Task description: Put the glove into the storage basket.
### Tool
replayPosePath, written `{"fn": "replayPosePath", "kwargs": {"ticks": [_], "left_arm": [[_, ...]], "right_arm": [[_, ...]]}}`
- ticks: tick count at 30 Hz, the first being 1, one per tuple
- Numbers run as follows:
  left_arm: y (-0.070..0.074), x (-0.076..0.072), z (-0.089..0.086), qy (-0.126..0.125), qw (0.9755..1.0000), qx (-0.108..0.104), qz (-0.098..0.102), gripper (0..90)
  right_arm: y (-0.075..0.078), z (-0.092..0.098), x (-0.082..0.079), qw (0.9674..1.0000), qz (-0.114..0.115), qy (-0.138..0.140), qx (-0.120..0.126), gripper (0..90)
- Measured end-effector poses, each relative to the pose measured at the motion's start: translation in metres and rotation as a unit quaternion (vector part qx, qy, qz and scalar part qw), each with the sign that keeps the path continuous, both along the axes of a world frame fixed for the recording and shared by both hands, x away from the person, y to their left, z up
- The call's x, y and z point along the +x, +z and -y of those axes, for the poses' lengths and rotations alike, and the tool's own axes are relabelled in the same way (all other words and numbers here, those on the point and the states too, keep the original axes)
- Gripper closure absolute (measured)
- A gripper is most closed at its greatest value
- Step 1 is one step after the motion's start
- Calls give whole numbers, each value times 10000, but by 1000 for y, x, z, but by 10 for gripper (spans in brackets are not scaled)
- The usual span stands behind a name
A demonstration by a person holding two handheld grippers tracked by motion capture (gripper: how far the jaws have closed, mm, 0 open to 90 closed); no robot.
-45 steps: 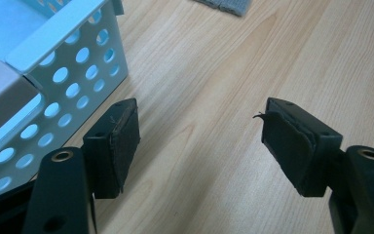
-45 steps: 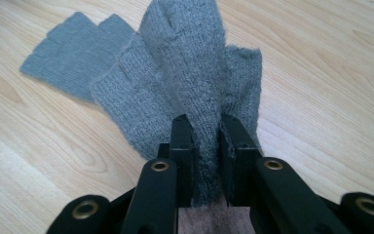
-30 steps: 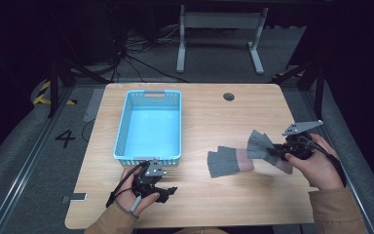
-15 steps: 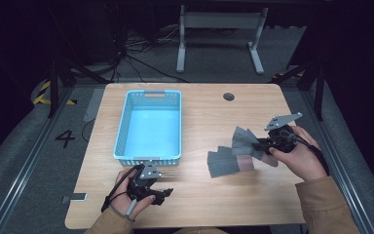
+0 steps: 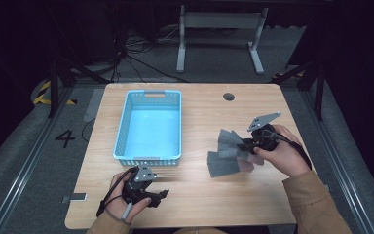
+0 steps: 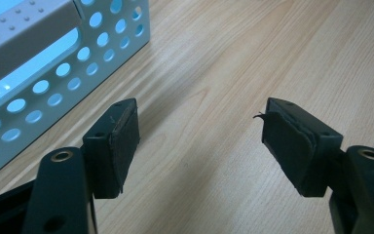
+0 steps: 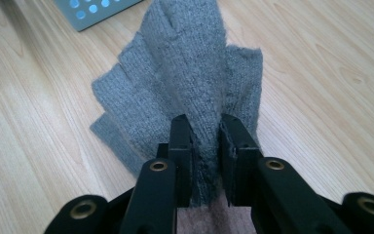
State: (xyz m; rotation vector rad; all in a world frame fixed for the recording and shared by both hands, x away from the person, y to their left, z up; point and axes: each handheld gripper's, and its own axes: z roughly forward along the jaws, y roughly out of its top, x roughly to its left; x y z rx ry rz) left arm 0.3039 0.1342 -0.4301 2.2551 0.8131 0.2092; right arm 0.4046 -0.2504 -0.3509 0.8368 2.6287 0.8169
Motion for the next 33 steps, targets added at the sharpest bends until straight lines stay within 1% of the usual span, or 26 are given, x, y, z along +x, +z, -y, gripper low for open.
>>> {"fn": "replayPosePath", "kwargs": {"ticks": [5,6,7,8,10,13,17,18,19,20,23,27,28,33], "left_arm": [[0,1,1,-11,10000,1,-4,308],[0,1,1,-44,10000,18,-45,308],[-1,2,1,-21,10000,9,-16,308],[0,2,2,-32,10000,24,-11,308],[-1,2,2,-51,10000,25,-21,308],[0,3,3,-69,10000,29,-9,308],[-1,3,5,-91,10000,20,10,308],[-1,3,5,-94,10000,19,4,308],[0,4,5,-131,9999,47,-44,308],[-1,4,6,-114,9999,39,-13,308],[-1,4,7,-141,9999,52,-15,308],[-1,5,10,-166,9999,26,-9,308],[-1,5,10,-179,9998,46,-22,308],[-1,6,12,-229,9997,68,-18,308]], "right_arm": [[-6,-6,3,9999,-34,97,-26,773],[-7,-7,3,9999,-36,114,-39,773],[-8,-7,4,9999,-37,139,-53,773],[-10,-8,4,9997,-21,205,-98,772],[-14,-10,6,9994,-76,300,-136,771],[-20,-12,8,9992,-67,309,-230,771],[-27,-13,10,9992,-112,271,-269,771],[-29,-14,10,9991,-134,271,-282,771],[-31,-15,10,9991,-142,262,-293,771],[-32,-15,10,9990,-158,299,-305,771],[-38,-18,9,9984,-178,336,-417,771],[-45,-21,9,9978,-208,393,-489,771],[-46,-22,9,9977,-207,410,-508,771],[-50,-24,8,9968,-238,490,-585,770]]}}
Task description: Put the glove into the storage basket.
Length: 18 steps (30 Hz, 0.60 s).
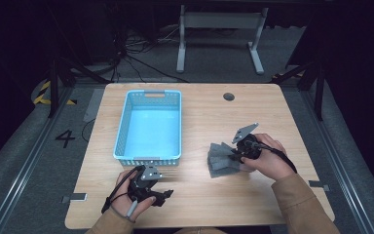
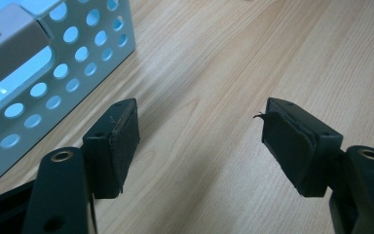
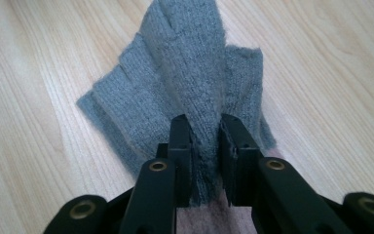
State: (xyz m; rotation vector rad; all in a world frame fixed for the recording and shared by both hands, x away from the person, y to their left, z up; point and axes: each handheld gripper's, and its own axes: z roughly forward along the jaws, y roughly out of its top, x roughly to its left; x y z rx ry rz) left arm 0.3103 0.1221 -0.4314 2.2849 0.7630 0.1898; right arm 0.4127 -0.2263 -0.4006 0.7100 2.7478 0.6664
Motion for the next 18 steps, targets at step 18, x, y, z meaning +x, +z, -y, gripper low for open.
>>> {"fn": "replayPosePath", "kwargs": {"ticks": [18], "left_arm": [[0,3,6,-103,9999,-3,-9,307]], "right_arm": [[-13,-5,-4,9997,-182,177,-45,743]]}}
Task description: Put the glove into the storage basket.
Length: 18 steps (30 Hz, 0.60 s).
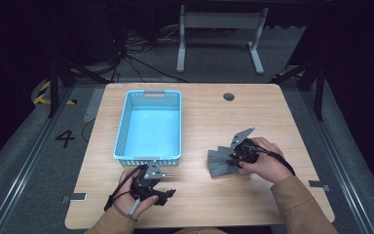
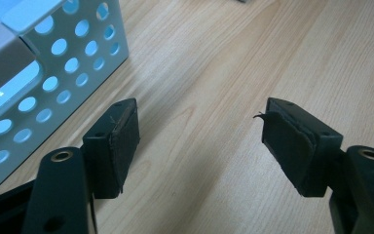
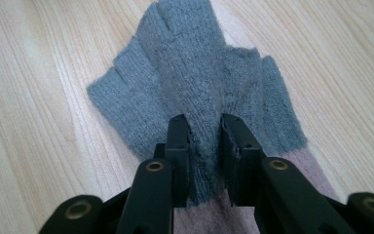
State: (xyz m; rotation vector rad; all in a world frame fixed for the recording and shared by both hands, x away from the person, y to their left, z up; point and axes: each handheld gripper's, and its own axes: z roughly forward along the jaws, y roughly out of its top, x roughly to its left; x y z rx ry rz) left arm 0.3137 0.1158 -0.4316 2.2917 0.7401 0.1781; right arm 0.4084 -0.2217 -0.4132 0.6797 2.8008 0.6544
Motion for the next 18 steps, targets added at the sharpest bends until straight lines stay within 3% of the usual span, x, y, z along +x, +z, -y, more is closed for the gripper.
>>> {"fn": "replayPosePath", "kwargs": {"ticks": [4,5,8,18], "left_arm": [[0,1,1,-1,10000,-12,9,308],[0,1,2,-17,10000,-10,7,308],[0,2,4,-77,10000,-13,-15,308],[-1,4,20,-288,9996,23,13,308]], "right_arm": [[-2,-1,0,10000,24,14,14,692],[-3,-1,0,9999,117,2,53,640],[-3,1,-2,9996,277,-49,70,598],[11,22,-15,9968,607,-414,316,564]]}}
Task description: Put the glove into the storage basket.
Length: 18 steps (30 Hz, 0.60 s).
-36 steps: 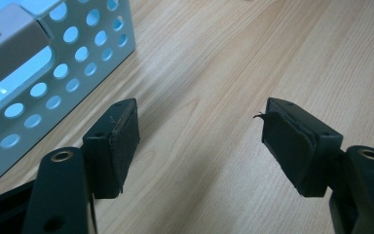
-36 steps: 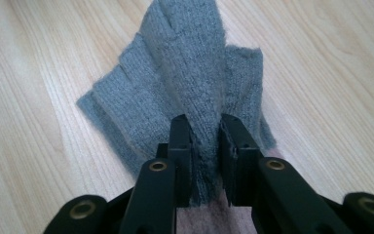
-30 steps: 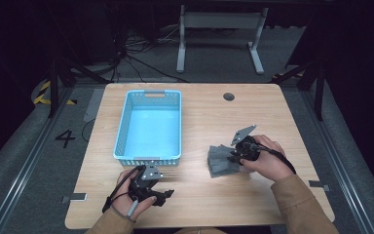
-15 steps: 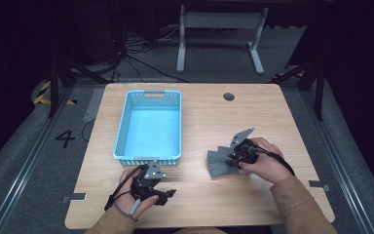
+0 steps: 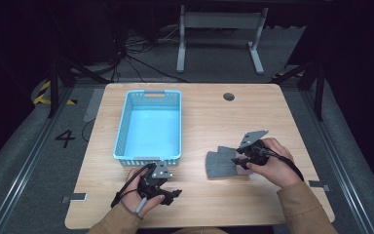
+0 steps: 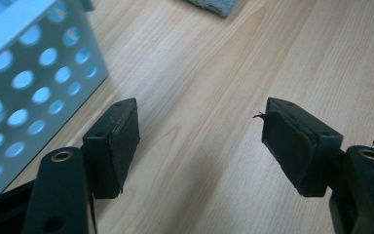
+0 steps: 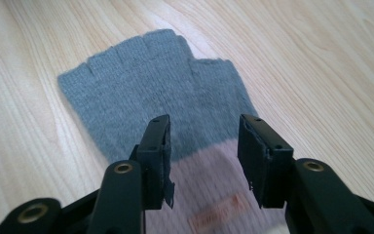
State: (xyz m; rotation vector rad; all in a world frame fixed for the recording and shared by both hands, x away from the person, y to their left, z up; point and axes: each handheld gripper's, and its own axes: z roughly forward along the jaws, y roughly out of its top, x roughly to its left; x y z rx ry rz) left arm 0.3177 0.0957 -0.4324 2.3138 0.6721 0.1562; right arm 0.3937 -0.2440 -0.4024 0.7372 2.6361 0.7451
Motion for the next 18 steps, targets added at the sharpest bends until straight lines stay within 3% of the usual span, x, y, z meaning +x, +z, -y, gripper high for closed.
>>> {"fn": "replayPosePath", "kwargs": {"ticks": [7,15,18], "left_arm": [[0,0,16,-116,9999,-33,9,326],[6,3,41,39,9999,-59,121,351],[5,7,50,77,9999,-47,53,370]], "right_arm": [[8,20,-16,9995,57,-291,115,550],[9,40,-34,9990,12,-419,185,515],[2,44,-39,9989,-58,-435,157,505]]}}
